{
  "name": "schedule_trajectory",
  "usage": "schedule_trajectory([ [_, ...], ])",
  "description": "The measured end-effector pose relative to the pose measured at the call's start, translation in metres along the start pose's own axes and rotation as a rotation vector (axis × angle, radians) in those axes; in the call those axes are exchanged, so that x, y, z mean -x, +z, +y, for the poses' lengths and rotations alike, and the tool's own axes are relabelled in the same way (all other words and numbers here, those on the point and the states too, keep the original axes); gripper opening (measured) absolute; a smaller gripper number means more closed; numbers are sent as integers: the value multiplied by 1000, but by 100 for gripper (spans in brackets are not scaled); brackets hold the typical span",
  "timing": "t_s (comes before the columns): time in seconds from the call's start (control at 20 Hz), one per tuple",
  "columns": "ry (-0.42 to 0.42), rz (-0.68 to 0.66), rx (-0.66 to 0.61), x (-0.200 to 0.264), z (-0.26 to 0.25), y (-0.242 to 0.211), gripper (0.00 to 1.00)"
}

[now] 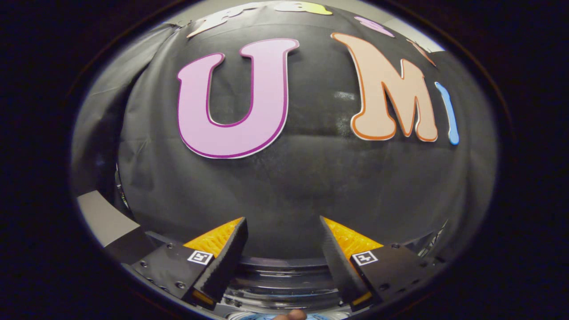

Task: Put the clothes into the washing machine and then close the washing machine lid.

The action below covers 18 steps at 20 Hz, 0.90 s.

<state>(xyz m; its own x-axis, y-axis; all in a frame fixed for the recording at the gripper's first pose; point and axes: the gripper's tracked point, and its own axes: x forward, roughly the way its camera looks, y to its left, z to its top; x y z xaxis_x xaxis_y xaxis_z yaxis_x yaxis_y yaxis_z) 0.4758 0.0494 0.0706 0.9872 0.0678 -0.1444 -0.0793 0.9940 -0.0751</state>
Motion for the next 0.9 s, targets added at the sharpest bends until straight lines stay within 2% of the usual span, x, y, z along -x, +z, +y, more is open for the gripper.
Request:
schedule_trajectory([
  [0.9, -55, -100, -18, 4, -6, 8, 98],
])
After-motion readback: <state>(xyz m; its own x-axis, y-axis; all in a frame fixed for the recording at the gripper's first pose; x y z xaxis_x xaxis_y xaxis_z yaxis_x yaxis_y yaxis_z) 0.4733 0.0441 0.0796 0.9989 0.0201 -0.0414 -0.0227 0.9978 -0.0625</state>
